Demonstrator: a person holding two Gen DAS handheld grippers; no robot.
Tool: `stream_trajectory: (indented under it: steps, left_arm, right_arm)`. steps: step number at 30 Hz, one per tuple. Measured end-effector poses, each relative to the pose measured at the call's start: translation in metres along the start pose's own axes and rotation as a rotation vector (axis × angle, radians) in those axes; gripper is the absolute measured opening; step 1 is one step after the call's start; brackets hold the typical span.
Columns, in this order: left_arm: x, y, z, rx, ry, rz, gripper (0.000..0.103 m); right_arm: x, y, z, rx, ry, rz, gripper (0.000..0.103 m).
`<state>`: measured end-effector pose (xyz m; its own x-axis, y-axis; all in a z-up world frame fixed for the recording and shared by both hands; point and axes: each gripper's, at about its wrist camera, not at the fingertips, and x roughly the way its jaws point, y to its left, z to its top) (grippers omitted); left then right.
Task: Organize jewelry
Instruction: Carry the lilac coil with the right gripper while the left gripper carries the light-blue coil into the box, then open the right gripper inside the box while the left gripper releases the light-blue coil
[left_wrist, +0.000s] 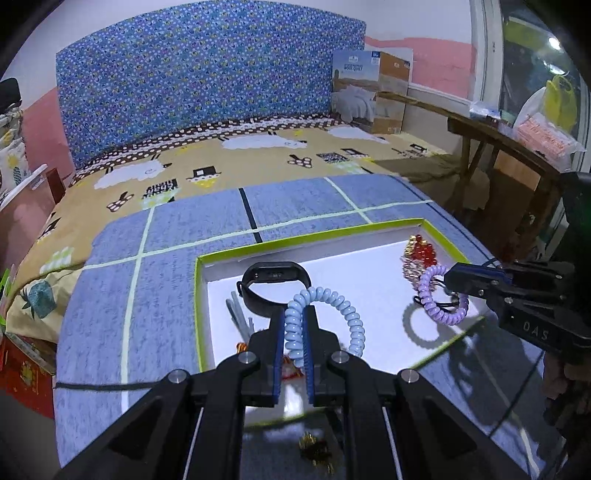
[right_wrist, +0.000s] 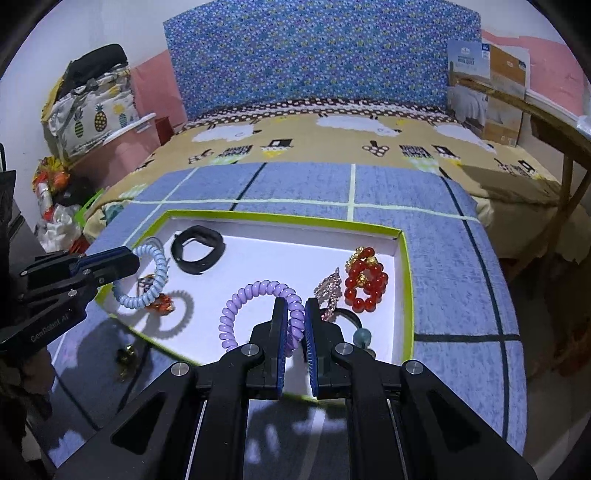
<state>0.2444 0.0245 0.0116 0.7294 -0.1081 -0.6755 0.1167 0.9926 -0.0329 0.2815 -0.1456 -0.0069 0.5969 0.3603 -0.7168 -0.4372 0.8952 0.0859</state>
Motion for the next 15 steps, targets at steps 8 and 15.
stream_trajectory:
  steps: [8,15]
  left_arm:
    - [0.027,-0.002,-0.004,0.005,0.058,0.006,0.01]
    - [0.03,0.0,-0.008,0.003,0.071,0.003,0.011]
  right_arm:
    - [0.026,-0.002,-0.004,-0.006,0.06,-0.003,0.01]
    - [0.028,-0.003,-0.006,-0.008,0.067,-0.013,0.011]
